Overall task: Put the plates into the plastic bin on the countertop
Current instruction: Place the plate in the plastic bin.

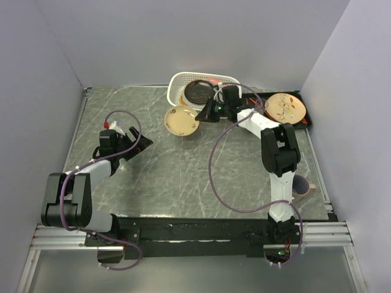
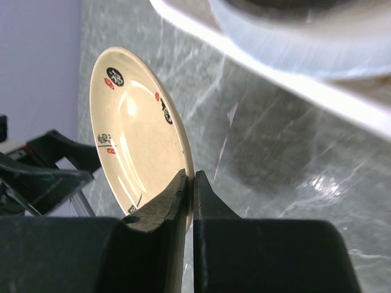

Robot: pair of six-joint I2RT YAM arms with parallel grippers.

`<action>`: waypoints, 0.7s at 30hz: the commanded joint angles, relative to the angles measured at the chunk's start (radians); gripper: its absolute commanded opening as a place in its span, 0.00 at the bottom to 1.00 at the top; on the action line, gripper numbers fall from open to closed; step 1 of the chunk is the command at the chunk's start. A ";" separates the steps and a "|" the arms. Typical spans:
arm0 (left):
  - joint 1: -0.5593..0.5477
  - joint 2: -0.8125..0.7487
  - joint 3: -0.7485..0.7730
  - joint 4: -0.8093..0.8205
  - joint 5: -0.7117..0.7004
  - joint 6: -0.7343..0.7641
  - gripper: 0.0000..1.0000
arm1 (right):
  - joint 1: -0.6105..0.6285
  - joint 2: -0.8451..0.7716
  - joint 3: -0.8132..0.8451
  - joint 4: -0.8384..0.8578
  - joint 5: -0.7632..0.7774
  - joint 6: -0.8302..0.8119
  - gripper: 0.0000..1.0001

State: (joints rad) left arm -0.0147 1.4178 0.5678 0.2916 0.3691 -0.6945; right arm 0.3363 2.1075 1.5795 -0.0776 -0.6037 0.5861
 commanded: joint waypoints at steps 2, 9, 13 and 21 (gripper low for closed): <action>-0.004 0.003 0.009 0.053 0.017 0.006 0.99 | -0.034 -0.075 0.115 0.006 0.002 0.023 0.00; -0.004 0.000 0.012 0.047 0.018 0.009 0.99 | -0.077 -0.050 0.206 0.004 0.018 0.054 0.00; -0.004 0.004 0.015 0.046 0.021 0.012 0.99 | -0.092 -0.023 0.289 -0.014 0.035 0.067 0.00; -0.004 0.010 0.023 0.044 0.022 0.015 0.99 | -0.128 0.035 0.404 -0.040 0.051 0.089 0.00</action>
State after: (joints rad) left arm -0.0147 1.4197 0.5678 0.2947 0.3729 -0.6949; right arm 0.2272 2.1284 1.9087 -0.1253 -0.5632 0.6521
